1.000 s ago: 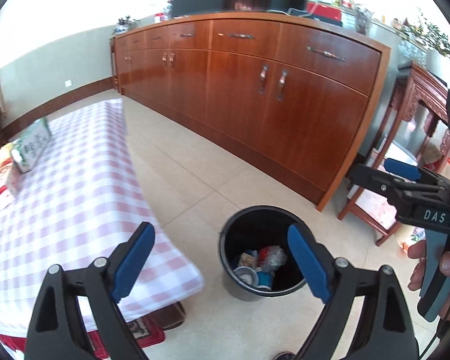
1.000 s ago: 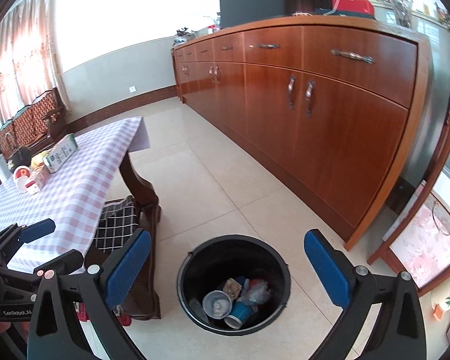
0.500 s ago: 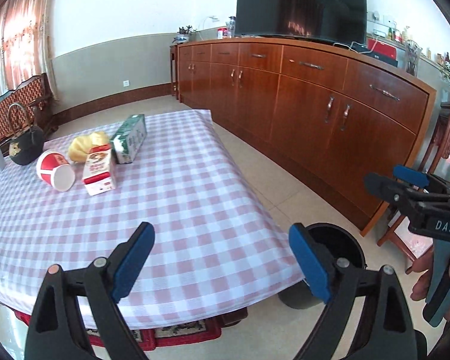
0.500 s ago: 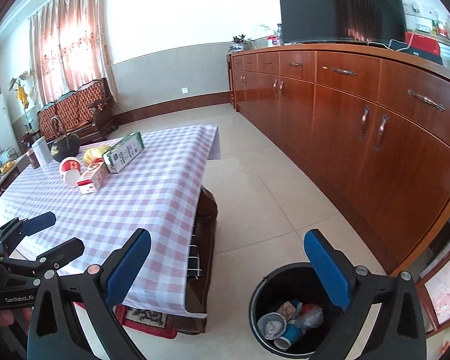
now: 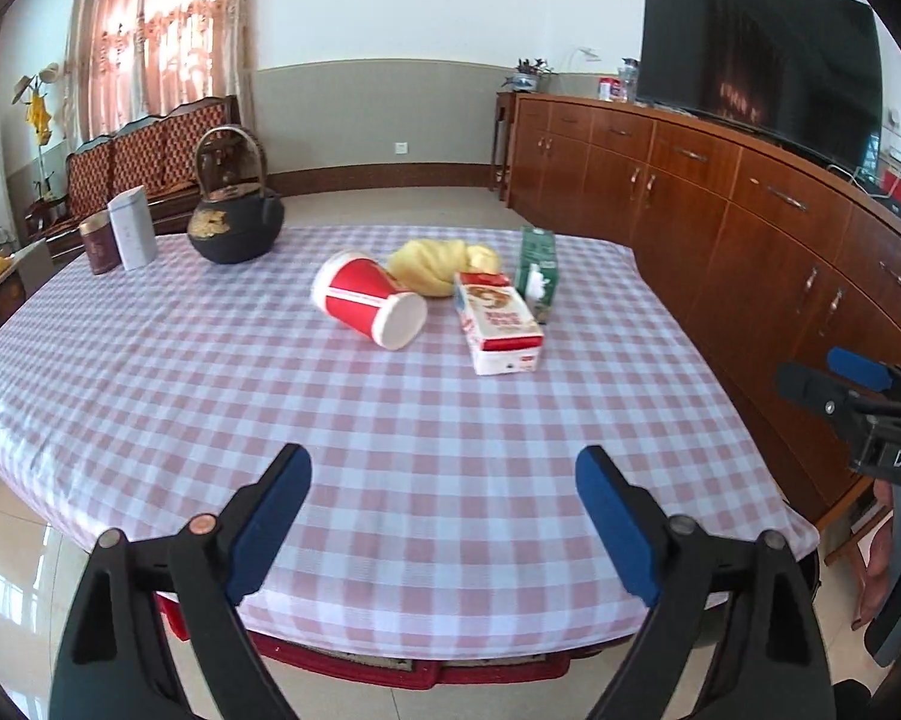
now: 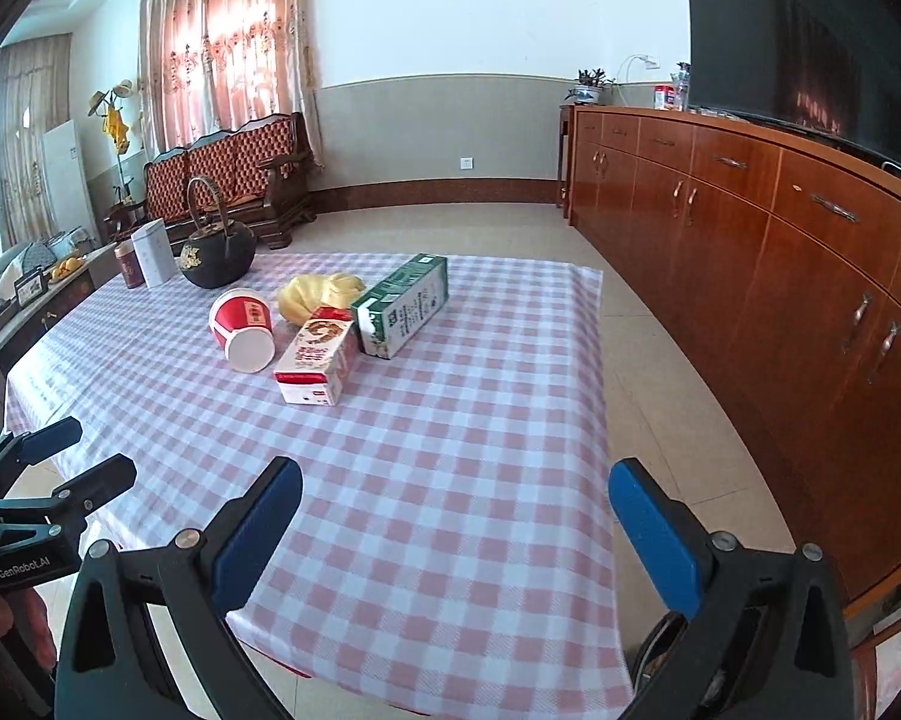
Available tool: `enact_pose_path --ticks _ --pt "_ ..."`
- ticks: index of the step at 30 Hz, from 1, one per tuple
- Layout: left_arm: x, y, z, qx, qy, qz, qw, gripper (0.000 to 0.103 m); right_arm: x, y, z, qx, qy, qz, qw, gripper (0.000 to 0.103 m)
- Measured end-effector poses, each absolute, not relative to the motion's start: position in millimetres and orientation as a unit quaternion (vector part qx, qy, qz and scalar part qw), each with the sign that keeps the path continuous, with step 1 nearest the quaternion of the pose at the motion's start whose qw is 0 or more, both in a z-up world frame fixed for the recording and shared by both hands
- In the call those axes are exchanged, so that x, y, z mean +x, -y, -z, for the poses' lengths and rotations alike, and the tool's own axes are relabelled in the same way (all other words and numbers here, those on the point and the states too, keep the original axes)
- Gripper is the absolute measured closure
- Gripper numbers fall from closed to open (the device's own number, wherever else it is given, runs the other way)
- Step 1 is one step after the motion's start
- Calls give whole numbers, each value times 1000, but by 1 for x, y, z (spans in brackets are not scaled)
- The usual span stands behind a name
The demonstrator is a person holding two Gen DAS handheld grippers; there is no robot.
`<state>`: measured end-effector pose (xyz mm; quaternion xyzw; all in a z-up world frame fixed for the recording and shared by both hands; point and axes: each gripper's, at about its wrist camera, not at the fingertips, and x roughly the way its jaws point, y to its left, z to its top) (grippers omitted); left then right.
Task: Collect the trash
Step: 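Move both tools back over the table toward the cup and milk carton, then grasp the printed milk carton with the right gripper while the left gripper grasps the red paper cup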
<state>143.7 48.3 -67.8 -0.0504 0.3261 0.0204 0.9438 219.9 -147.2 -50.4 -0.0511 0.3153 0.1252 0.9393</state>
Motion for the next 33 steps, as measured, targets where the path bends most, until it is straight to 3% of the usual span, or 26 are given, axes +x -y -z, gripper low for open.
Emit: enact_pose_path --ticks 7,9,23,25,26,33 --pt "161 -98 77 -73 -329 -61 940 15 262 77 66 -61 -329 -158 929 2" --pt "170 -107 80 -74 -330 -63 939 15 277 61 73 -59 -338 -165 925 9" --pt "226 -127 105 -73 -351 -57 932 17 365 0 132 -70 -403 -190 893 26" --pt "235 -124 107 -71 -354 -53 931 17 373 -1 137 -70 -409 -192 890 33" --pt "240 -123 109 -71 -355 -52 931 17 377 -1 138 -69 -413 -194 887 42" --pt "279 -101 113 -51 -368 -41 928 17 384 9 135 -73 -407 -219 884 45"
